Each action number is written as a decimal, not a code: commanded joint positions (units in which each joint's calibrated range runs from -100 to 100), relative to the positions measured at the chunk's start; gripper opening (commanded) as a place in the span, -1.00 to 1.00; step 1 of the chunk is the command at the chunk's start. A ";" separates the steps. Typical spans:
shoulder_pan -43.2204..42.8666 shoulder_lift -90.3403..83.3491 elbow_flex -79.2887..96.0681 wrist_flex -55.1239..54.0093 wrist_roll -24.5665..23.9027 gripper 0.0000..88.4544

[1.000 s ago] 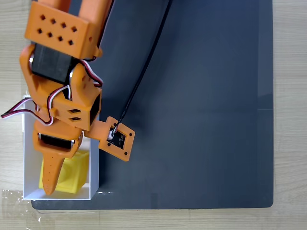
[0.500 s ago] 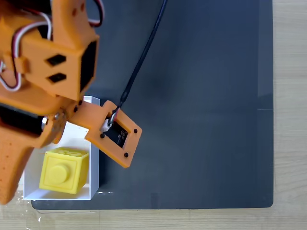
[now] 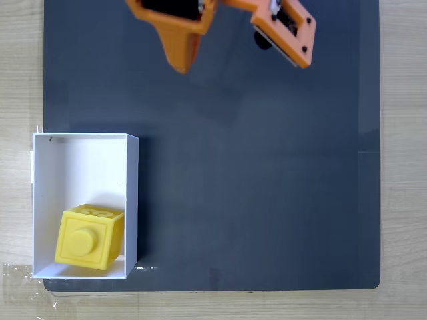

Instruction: Grasp a yellow block and put it in the box

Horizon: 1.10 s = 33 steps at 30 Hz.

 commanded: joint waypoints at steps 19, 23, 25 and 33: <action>-8.85 -62.03 60.33 -0.21 -0.02 -0.93; -8.68 -61.69 60.33 -0.30 0.03 -0.93; -8.76 -61.69 60.33 -0.30 0.03 -0.93; -8.68 -61.69 60.33 -0.30 -0.02 -0.93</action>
